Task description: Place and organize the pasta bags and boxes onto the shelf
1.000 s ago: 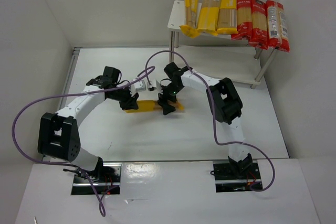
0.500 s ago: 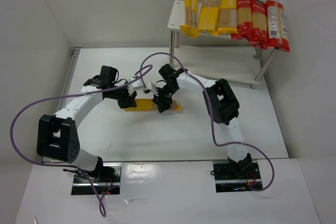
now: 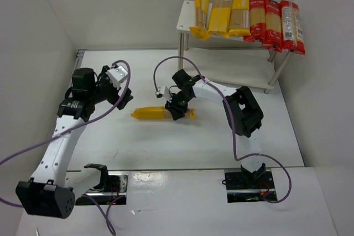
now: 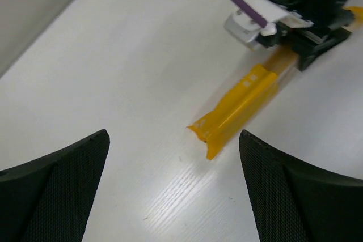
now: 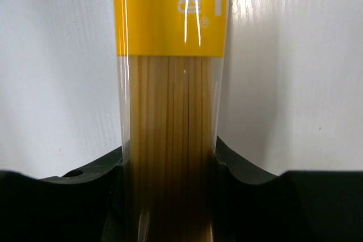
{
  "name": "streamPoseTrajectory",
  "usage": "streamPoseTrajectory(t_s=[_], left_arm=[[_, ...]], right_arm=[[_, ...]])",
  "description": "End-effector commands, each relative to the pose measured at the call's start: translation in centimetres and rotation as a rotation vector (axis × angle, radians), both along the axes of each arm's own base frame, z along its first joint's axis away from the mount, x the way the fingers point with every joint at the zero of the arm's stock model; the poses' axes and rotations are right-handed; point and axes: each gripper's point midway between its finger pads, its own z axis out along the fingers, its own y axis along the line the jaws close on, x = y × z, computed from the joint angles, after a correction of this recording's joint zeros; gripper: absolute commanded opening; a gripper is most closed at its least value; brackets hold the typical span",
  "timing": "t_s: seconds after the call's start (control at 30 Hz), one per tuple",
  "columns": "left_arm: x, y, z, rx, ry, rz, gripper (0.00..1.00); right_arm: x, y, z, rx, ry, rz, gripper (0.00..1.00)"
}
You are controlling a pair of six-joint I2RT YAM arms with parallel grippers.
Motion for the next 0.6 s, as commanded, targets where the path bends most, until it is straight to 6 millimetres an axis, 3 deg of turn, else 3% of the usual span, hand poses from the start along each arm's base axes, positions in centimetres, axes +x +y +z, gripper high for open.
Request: streamPoseTrajectory(t_s=[0.0, 0.13, 0.2, 0.37, 0.57], left_arm=[[0.4, 3.2, 1.8, -0.044, -0.013, 0.27, 1.0], [-0.5, 6.3, 2.2, -0.053, -0.02, 0.451, 1.0], [-0.7, 8.3, 1.5, -0.055, -0.015, 0.569, 1.0], [-1.0, 12.0, -0.1, -0.057, -0.002, 0.738, 1.0], [-1.4, 12.7, -0.1, -0.068, -0.014, 0.757, 1.0]], right_arm=[[1.5, 1.7, 6.0, 0.144, -0.097, -0.057, 0.0], [1.5, 2.0, 6.5, 0.164, -0.075, -0.114, 0.0], [1.3, 2.4, 7.8, 0.205, -0.053, -0.15, 0.0], [3.3, 3.5, 12.2, 0.312, -0.065, -0.38, 0.0], [5.7, 2.7, 15.3, 0.369, -0.173, -0.591, 0.0]])
